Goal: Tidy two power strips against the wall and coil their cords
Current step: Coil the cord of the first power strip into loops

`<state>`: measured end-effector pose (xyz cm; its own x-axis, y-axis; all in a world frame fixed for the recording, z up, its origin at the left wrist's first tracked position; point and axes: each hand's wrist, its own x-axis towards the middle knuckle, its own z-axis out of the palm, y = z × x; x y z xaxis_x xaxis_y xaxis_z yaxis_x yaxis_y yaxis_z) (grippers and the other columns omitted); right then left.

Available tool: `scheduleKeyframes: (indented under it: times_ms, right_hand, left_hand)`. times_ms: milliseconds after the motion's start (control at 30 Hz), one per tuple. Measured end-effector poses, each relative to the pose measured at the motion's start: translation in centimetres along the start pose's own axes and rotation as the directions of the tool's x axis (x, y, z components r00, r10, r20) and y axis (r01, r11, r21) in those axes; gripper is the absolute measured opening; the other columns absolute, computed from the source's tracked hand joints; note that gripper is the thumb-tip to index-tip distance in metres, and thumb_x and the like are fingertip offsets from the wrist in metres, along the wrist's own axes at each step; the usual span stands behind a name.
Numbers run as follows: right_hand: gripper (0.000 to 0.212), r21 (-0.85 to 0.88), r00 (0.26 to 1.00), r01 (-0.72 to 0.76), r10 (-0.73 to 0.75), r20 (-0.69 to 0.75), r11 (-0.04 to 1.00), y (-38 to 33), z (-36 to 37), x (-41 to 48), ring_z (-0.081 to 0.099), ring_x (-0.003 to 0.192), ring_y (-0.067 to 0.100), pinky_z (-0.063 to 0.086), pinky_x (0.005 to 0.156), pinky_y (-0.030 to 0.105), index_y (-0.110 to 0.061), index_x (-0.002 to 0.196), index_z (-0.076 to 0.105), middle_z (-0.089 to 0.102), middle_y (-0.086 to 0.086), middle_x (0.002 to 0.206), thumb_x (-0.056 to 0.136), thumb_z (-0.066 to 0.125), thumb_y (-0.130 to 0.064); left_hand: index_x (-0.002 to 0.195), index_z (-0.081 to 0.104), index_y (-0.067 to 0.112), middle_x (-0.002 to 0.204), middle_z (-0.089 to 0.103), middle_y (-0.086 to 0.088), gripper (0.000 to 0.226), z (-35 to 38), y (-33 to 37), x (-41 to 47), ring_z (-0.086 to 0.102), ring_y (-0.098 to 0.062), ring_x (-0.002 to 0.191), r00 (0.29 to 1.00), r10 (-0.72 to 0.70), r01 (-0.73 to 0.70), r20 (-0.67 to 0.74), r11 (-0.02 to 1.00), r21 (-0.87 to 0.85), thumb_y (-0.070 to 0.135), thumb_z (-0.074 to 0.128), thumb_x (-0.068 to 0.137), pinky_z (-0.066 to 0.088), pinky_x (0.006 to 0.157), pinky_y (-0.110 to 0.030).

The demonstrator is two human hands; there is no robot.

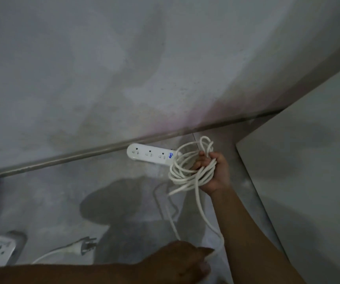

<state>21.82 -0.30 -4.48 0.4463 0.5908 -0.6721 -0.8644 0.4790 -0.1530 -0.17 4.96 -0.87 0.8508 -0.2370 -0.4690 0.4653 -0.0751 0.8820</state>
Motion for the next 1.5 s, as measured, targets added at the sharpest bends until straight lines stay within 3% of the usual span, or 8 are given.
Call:
scheduleKeyframes:
  times_ms: [133, 367, 633, 867, 967, 1100, 1333, 1500]
  right_hand:
    - [0.012, -0.033, 0.990, 0.060, -0.064, -0.124, 0.998, -0.8, 1.5, 0.5, 0.051, 0.035, 0.011, 0.045, 0.043, 0.012, -0.014, 0.070, 0.045, 0.042, -0.006, 0.036, 0.065, 0.052, -0.023]
    - [0.018, 0.029, 0.997, 0.034, -0.032, -0.069, 0.999, 0.5, 1.4, 0.5, 0.050, 0.032, 0.012, 0.042, 0.037, 0.013, -0.005, 0.074, 0.053, 0.043, -0.005, 0.036, 0.069, 0.050, -0.022]
    - [0.027, 0.069, 0.989, -0.028, 0.017, 0.148, 0.997, 1.0, -1.5, -0.3, 0.050, 0.037, 0.004, 0.048, 0.044, 0.023, -0.005, 0.072, 0.057, 0.047, -0.005, 0.043, 0.054, 0.076, -0.005]
    - [0.014, 0.022, 0.966, -0.038, 0.031, 0.256, 0.999, 1.2, -1.9, -0.4, 0.043, 0.038, 0.006, 0.050, 0.049, 0.025, -0.003, 0.065, 0.058, 0.041, -0.005, 0.045, 0.063, 0.069, -0.011]
    - [0.012, 0.011, 0.949, -0.082, 0.074, 0.306, 0.997, 1.3, -1.8, -0.9, 0.036, 0.040, 0.006, 0.045, 0.051, 0.026, -0.002, 0.068, 0.057, 0.036, -0.006, 0.050, 0.069, 0.063, -0.012]
    - [0.029, -0.037, 0.995, -0.001, 0.005, 0.099, 0.999, 1.9, -1.7, -0.9, 0.051, 0.038, 0.007, 0.048, 0.051, 0.018, -0.008, 0.068, 0.055, 0.050, -0.003, 0.044, 0.050, 0.078, -0.012]
    - [0.050, -0.372, 0.999, -0.044, 0.030, -0.043, 0.927, 3.7, 0.4, -2.4, 0.056, 0.119, 0.038, 0.041, 0.105, 0.050, -0.001, 0.129, 0.056, 0.060, 0.024, 0.127, 0.091, 0.053, -0.034]
    - [0.069, -0.431, 0.997, -0.058, 0.034, -0.063, 0.901, 2.3, 0.7, -2.6, 0.055, 0.122, 0.036, 0.045, 0.102, 0.046, -0.003, 0.134, 0.053, 0.056, 0.022, 0.133, 0.091, 0.043, -0.057]
  left_hand:
    - [0.084, 0.074, 0.019, 0.088, 0.067, 0.010, 0.012, -2.2, -2.8, 1.3, 0.061, -0.001, 0.086, 0.840, -0.102, 0.033, -0.534, 0.990, -0.137, 0.009, 0.066, 0.086, 0.046, 0.075, -0.013]
    - [0.089, 0.060, 0.013, 0.070, 0.068, -0.003, 0.023, -6.4, -1.2, 8.2, 0.065, -0.019, 0.067, 0.890, -0.451, 0.190, -0.067, 0.501, -0.844, 0.021, 0.038, 0.091, 0.044, 0.069, -0.031]
    - [0.091, 0.069, 0.006, 0.088, 0.060, -0.013, 0.060, -11.2, -3.6, 10.2, 0.059, -0.027, 0.077, 0.925, -0.372, 0.243, 0.083, 0.408, -0.880, 0.056, 0.044, 0.069, 0.045, 0.083, -0.040]
    - [0.109, 0.062, 0.017, 0.106, 0.064, -0.006, 0.080, -13.6, 0.5, 11.4, 0.057, -0.022, 0.093, 0.892, -0.346, 0.450, 0.291, 0.613, -0.649, 0.079, 0.062, 0.058, 0.050, 0.078, -0.034]
    - [0.112, 0.064, 0.015, 0.110, 0.066, -0.006, 0.069, -13.9, 0.9, 12.0, 0.058, -0.023, 0.106, 0.868, -0.409, 0.492, 0.282, 0.633, -0.598, 0.062, 0.070, 0.062, 0.047, 0.094, -0.036]
    - [0.108, 0.064, 0.002, 0.092, 0.067, -0.016, 0.041, -12.6, 1.6, 13.2, 0.067, -0.026, 0.078, 0.913, -0.336, 0.360, 0.231, 0.399, -0.843, 0.013, 0.051, 0.070, 0.055, 0.085, -0.035]
    - [0.077, 0.072, -0.001, 0.075, 0.069, -0.017, 0.034, -12.8, -0.4, 12.8, 0.068, -0.029, 0.068, 0.919, -0.391, 0.215, 0.053, 0.384, -0.898, 0.014, 0.041, 0.078, 0.058, 0.074, -0.034]
    - [0.063, 0.068, 0.001, 0.053, 0.066, -0.009, 0.028, -13.0, 0.4, 12.6, 0.064, -0.019, 0.047, 0.908, -0.415, 0.223, 0.058, 0.362, -0.905, 0.011, 0.044, 0.073, 0.056, 0.054, -0.024]
